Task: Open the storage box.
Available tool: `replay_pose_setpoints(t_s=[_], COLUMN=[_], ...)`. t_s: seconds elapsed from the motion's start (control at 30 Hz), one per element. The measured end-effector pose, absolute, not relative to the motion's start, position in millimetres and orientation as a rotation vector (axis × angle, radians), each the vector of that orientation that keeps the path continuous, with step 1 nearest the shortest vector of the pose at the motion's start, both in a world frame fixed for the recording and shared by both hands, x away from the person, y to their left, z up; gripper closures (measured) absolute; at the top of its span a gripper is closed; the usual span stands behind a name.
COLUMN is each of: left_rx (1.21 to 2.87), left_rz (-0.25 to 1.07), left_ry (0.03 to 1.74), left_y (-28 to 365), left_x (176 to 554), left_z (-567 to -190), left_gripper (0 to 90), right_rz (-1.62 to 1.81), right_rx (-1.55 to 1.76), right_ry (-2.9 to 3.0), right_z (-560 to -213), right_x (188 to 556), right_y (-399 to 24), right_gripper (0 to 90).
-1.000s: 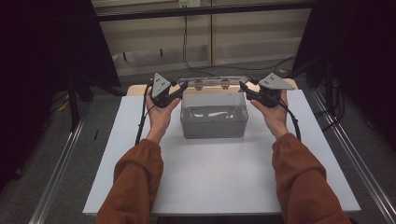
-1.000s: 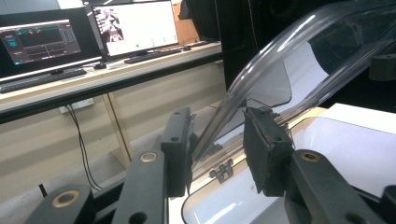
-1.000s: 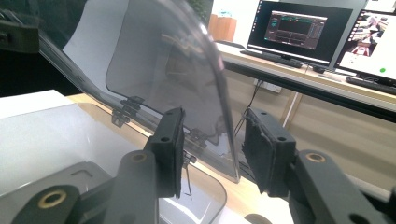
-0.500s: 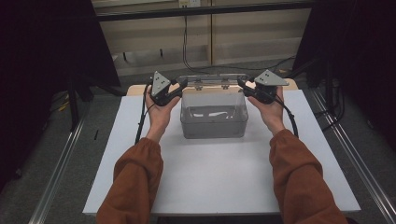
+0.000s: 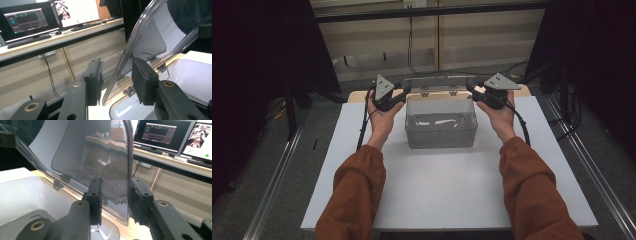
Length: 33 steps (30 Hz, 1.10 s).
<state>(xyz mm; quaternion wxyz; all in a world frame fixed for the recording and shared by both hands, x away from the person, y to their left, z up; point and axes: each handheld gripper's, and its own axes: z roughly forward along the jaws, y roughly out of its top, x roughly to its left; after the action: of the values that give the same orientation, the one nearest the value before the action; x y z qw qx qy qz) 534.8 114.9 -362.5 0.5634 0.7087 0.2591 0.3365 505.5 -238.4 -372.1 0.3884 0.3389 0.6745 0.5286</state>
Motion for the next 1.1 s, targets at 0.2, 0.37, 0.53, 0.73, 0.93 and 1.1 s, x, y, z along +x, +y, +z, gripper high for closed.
replay_pose_setpoints(t_s=[0.2,0.37,0.53,0.73,0.93,1.1], left_rx=[1.68,1.694,1.699,1.702,1.713,1.711], left_rz=[0.788,0.783,0.782,0.783,0.774,0.749], left_ry=[0.622,0.623,0.634,0.653,0.654,0.668], left_y=[112,108,107,109,107,105], left_x=[541,546,552,557,561,565], left_z=[-371,-375,-377,-381,-385,-387], left_gripper=[61.2,63.7,65.1,65.1,65.3,67.6], right_rz=[1.336,1.336,1.344,1.351,1.351,1.356], right_rx=[0.871,0.874,0.88,0.885,0.903,0.917], right_ry=[1.718,1.72,1.719,1.712,1.713,1.713], right_z=[-374,-375,-376,-377,-385,-389], right_x=[508,510,516,523,527,530], right_y=[-241,-242,-240,-240,-241,-241], right_gripper=[64.9,64.5,64.3,62.9,62.9,63.6])
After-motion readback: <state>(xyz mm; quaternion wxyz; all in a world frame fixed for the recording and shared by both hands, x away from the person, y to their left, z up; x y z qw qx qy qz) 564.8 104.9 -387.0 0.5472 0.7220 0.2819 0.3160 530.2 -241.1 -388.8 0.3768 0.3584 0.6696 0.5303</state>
